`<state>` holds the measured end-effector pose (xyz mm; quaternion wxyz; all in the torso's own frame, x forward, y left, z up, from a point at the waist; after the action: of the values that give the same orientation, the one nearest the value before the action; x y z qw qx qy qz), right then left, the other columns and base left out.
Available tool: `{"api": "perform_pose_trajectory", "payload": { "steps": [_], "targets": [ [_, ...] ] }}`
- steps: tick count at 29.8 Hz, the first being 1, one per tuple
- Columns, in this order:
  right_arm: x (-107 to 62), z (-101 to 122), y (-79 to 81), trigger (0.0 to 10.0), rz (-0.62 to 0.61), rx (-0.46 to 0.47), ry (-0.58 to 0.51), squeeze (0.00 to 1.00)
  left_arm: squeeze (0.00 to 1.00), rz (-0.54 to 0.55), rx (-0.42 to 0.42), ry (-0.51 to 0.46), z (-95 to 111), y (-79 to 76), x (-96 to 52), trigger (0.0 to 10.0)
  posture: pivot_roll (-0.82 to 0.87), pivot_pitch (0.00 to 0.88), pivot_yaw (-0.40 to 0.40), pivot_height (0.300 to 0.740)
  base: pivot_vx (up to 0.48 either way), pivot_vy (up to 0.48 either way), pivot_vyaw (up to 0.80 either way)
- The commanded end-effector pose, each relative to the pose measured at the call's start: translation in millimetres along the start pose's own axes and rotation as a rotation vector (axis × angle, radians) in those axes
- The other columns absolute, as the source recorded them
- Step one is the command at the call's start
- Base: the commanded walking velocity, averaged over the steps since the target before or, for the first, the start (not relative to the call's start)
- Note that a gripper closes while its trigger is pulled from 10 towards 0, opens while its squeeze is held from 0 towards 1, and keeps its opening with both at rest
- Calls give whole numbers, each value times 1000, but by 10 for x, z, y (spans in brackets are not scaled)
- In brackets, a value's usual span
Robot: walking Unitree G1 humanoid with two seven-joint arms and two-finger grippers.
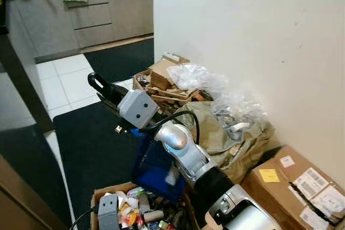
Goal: Sweep floor
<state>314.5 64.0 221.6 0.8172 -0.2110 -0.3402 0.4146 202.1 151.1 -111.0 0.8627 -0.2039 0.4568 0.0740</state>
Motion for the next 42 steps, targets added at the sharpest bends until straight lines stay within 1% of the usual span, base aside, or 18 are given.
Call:
{"api": "perform_pose_trajectory", "payload": {
  "steps": [1,4,5,7,8,12,16,19,20,21,22,24,25,27,28,29,32,42],
  "targets": [
    [130,212,93,10000,1,18,-89,0,0,17,2,10,-17,52,-7,10000,32,0,-45,740,0,0,0],
    [119,202,105,10000,5,15,-87,0,0,16,2,9,-15,51,-7,10000,33,0,-45,740,0,0,0],
    [101,231,50,10000,-18,-31,-105,0,0,14,3,9,-13,47,-6,10000,35,0,-45,740,0,0,0],
    [101,231,50,10000,-18,-31,-105,0,0,14,3,9,-13,47,-6,10000,35,0,-45,740,0,0,0],
    [95,260,3,10000,-36,-56,-118,0,0,13,3,10,-10,46,-6,10000,31,0,-43,740,0,0,0],
    [65,221,81,10000,6,-94,-110,0,0,13,7,13,-10,47,-5,10000,31,0,-43,740,0,0,0],
    [94,261,-110,10000,-67,-52,-111,0,0,11,4,11,-6,46,-5,10000,33,0,-46,740,0,0,0],
    [90,223,-130,10000,-65,-56,-95,0,0,12,6,14,-6,46,-5,10000,27,0,-40,740,0,0,0],
    [77,138,-207,10000,-96,-12,-52,0,0,11,6,14,-4,45,-4,10000,29,0,-42,740,0,0,0],
    [77,138,-207,10000,-96,-12,-52,0,0,11,6,14,-4,45,-4,10000,29,0,-42,740,0,0,0],
    [64,76,-261,10000,-120,25,-22,0,0,11,6,13,-3,43,-4,10000,29,0,-42,740,0,0,0],
    [26,-130,-415,10000,-179,243,78,0,0,12,6,15,-5,44,-4,10000,27,0,-40,740,0,0,0],
    [-6,-252,-455,10000,-192,400,132,0,0,12,9,19,-9,46,-4,10000,23,0,-36,740,0,0,0],
    [-6,-252,-455,10000,-192,400,132,0,0,12,9,19,-9,46,-4,10000,23,0,-36,740,0,0,0],
    [-27,-321,-464,10000,-196,507,159,0,0,13,12,22,-11,47,-4,10000,23,0,-36,740,0,0,0],
    [-65,-377,-470,10000,-189,568,181,0,0,13,14,23,-12,48,-4,10000,23,0,-36,740,0,0,0],
    [-104,-407,-492,10000,-191,583,189,0,0,13,16,24,-14,48,-4,10000,24,0,-35,740,0,0,0],
    [-235,-461,-528,10000,-202,524,209,0,0,14,22,23,-23,49,-6,10000,22,0,-36,740,0,0,0]
  ]
}}
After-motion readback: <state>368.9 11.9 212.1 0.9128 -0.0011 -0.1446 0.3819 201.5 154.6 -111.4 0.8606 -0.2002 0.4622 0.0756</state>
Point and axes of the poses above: a point about 5 cm out from each wrist's last joint towards the gripper, its own x axis pointing out of the wrist towards the gripper, its own z axis along the axis of the wrist's last joint, y = z × x, the point moved 3 cm from there along x, pointing out of the wrist towards the gripper, and after that the axes turned 10 degrees about -x, right-handed, at the moved point
